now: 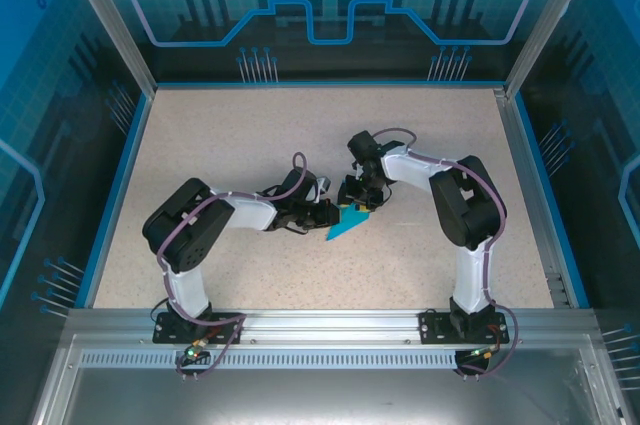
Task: Fold a paper plane with a square sheet of paper (pick it up from the middle)
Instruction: Fourth fold the wing at the center of the table.
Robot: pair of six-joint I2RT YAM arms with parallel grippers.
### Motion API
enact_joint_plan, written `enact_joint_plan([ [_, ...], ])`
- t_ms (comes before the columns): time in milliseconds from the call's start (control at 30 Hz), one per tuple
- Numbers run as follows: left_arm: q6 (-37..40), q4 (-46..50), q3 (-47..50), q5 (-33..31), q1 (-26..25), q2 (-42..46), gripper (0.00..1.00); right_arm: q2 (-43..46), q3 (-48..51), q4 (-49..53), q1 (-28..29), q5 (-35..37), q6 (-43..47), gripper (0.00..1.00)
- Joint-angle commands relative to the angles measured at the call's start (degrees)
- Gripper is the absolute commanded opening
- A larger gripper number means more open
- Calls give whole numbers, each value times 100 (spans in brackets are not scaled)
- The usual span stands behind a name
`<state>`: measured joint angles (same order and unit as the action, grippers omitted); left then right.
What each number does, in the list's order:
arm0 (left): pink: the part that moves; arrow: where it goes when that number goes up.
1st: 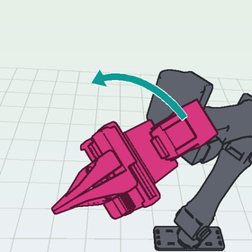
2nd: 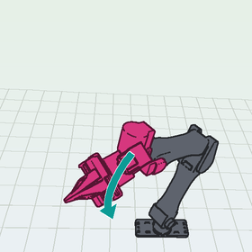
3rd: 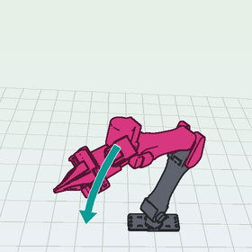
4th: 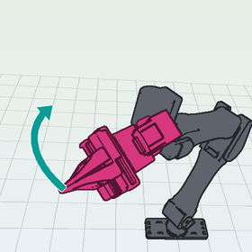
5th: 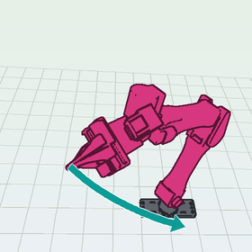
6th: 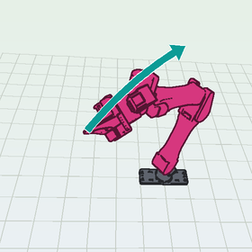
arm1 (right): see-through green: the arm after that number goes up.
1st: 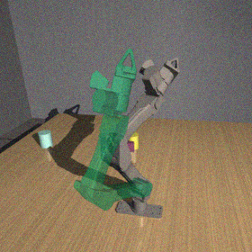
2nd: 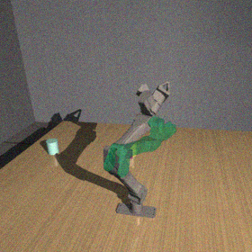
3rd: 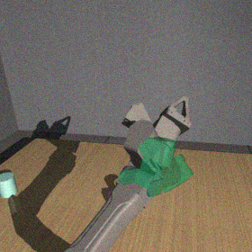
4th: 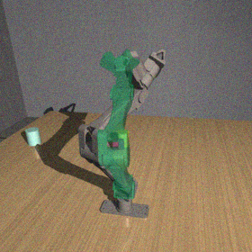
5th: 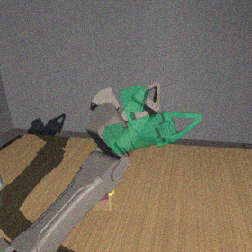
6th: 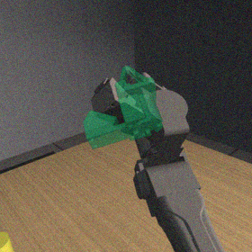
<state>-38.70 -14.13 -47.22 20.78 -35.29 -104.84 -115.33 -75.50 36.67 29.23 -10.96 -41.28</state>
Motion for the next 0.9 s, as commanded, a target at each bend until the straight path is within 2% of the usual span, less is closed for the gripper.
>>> enact_joint_plan([
  [0, -74, 123, -37, -120, 46, 501, 16, -866, 423, 172, 125, 533, 120, 46],
  [233, -362, -422, 224, -170, 40, 623, 16, -930, 409, 157, 125, 533, 94, 46],
  [467, -350, -391, 144, -61, 45, 409, 14, -979, 379, 167, 125, 534, 102, 46],
  [867, -313, -380, 36, 46, 46, 134, 12, -1088, 296, 192, 124, 454, 166, 52],
])
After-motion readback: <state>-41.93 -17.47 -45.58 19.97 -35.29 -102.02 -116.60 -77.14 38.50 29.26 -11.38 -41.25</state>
